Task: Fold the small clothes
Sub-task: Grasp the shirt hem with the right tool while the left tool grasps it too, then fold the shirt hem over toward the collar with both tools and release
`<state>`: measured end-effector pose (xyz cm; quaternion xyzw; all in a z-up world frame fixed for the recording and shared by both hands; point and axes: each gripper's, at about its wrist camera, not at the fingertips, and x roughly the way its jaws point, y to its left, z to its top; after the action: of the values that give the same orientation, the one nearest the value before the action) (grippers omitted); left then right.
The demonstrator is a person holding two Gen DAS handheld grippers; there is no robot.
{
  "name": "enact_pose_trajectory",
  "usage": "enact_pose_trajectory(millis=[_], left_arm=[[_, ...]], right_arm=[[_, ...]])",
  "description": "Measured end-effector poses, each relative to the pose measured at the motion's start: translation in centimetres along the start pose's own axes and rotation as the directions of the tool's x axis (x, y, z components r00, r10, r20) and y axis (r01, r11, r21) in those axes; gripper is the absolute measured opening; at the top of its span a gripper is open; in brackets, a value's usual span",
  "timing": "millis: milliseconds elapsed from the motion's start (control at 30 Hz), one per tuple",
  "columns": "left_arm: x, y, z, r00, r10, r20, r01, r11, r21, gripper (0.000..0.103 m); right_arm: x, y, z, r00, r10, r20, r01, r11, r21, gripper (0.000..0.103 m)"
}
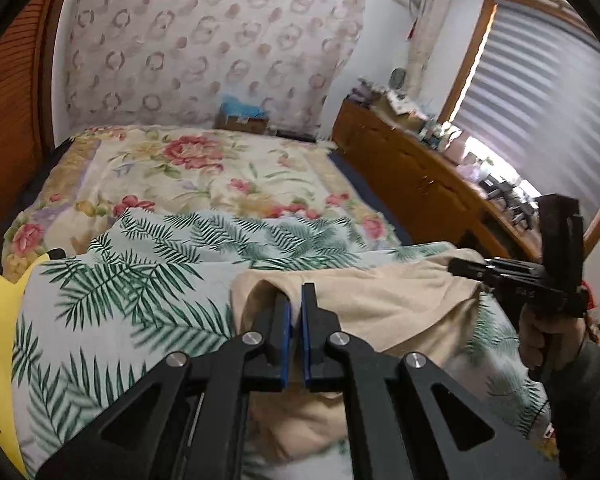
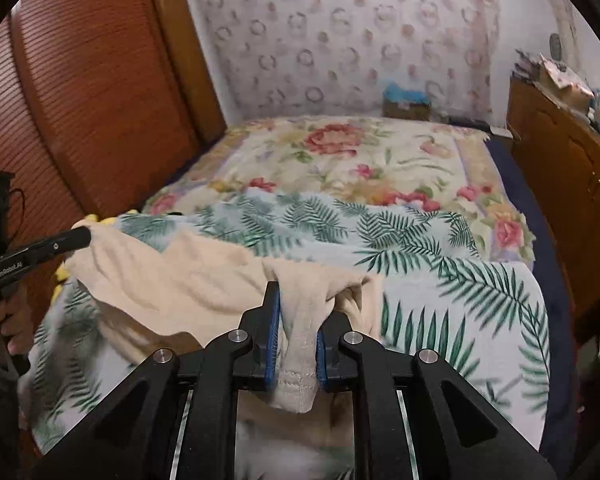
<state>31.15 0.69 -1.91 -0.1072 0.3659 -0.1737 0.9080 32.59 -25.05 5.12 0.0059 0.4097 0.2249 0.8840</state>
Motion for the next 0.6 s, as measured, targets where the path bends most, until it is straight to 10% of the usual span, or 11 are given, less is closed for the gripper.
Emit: enact_pose_trajectory(millis=[200,600], left_arm=[[3.2,1.0,0.7,0.999,-0.001,-0.052,0.001,1.000,0.002,0.005],[-1.3,0.7,-1.3,0.997,0.029,-0.065,-0.021,0.991,0.129,0.025]], right_arm=[[1.5,-1.8,1.0,0.999,-0.051,0.007,0.051,0.999,0.010,0.050],[1.4,-0.4,-3.3,0.998,-0.032,-0.054,0.018,0.971,-0.240,0.063]])
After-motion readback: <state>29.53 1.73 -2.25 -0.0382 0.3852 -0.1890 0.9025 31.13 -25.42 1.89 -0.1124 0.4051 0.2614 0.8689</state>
